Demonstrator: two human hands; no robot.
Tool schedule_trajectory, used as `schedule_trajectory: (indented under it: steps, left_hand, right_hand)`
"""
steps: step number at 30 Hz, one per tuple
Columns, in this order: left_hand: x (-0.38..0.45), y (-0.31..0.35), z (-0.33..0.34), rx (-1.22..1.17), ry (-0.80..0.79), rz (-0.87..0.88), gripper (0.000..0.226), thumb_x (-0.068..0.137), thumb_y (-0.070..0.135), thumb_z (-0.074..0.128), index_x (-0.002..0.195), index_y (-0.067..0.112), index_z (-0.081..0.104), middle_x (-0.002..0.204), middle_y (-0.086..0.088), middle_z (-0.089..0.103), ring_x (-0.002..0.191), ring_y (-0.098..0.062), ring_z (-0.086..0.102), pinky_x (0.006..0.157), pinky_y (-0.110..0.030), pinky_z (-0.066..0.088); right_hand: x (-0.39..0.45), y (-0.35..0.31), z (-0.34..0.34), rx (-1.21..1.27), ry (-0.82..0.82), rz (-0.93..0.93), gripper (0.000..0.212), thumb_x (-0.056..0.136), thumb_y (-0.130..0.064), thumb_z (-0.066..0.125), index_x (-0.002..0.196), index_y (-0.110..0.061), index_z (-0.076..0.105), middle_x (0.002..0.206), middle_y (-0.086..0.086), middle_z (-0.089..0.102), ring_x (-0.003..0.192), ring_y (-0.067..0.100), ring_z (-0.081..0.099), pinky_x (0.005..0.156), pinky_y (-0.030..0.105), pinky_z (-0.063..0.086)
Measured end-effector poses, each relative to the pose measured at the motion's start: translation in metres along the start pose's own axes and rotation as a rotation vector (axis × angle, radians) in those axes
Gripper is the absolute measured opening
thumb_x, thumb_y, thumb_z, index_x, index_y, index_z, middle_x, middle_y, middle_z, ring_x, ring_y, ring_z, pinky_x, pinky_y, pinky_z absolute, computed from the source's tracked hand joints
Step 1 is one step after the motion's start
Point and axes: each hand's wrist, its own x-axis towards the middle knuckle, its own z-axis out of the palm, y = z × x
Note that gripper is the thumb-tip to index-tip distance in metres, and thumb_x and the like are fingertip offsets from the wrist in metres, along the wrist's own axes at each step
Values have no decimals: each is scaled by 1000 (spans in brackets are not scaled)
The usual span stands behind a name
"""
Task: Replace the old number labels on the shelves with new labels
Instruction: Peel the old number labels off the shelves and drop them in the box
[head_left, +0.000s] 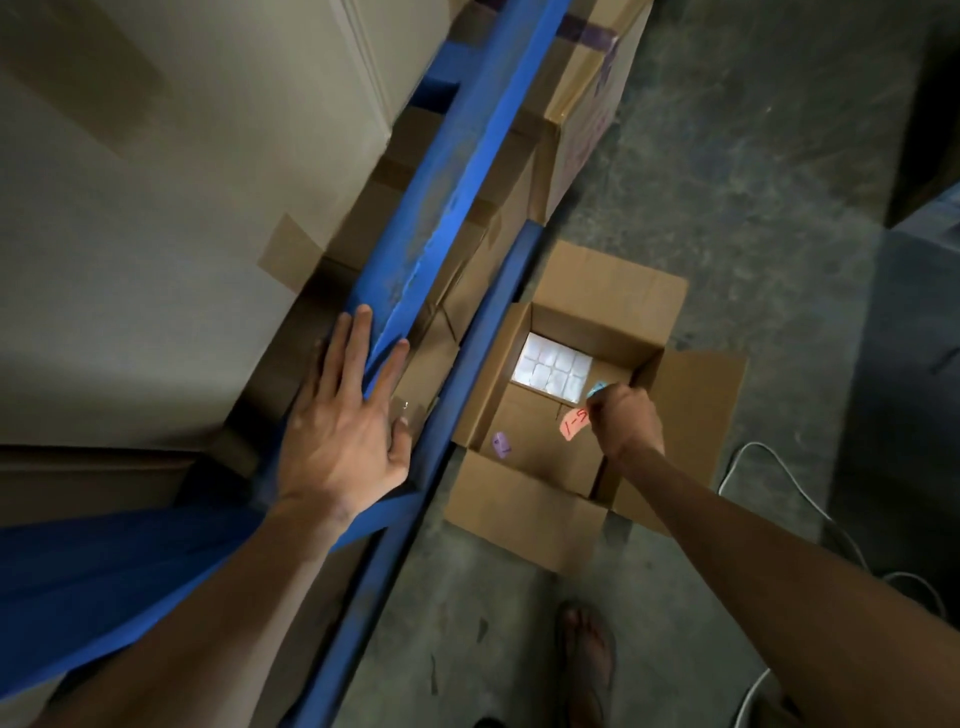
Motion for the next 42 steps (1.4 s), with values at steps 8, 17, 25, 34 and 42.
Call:
schedule_trajectory:
  steps: [8, 17, 25, 34, 42]
  left_hand:
    - [0, 1, -1, 3, 12, -3, 72, 82, 30, 55, 151, 14, 38, 166, -20, 5, 153, -36, 12, 119, -53, 29]
    - [1, 0, 0, 28, 24, 4, 74, 81, 30, 56, 151, 14, 37, 166, -21, 3, 154, -36, 10, 122, -52, 21]
    - [1, 1, 2, 21, 29, -1, 75, 83, 32, 55, 152, 15, 35, 166, -20, 2, 154, -35, 10, 122, -52, 23]
    - [0, -1, 10, -12, 79, -11, 75, 82, 35, 59, 151, 18, 36, 166, -17, 8, 153, -33, 15, 116, -51, 32]
    - [-2, 1, -26, -162, -214, -3, 87, 91, 61, 47, 157, 35, -3, 164, -7, -26, 152, -25, -21, 125, -44, 0]
  right_hand:
    - [16, -2, 3, -221, -5, -23, 32, 94, -36, 60, 121, -18, 63, 119, 13, 62, 109, 34, 62, 88, 38, 48]
    - [23, -4, 4, -241, 4, -46, 34, 95, -36, 59, 120, -13, 62, 119, 16, 63, 109, 36, 62, 86, 37, 48]
    - [17, -8, 0, -201, -4, -77, 24, 95, -37, 58, 112, -24, 68, 115, 12, 65, 104, 32, 64, 83, 35, 49]
    - [-16, -31, -17, 143, -34, -206, 21, 92, -27, 56, 96, -22, 76, 93, 5, 74, 93, 25, 67, 78, 35, 55]
    - [-87, -60, -74, 480, 1, -467, 29, 93, -41, 60, 116, -25, 67, 99, -4, 72, 89, 14, 66, 84, 34, 53]
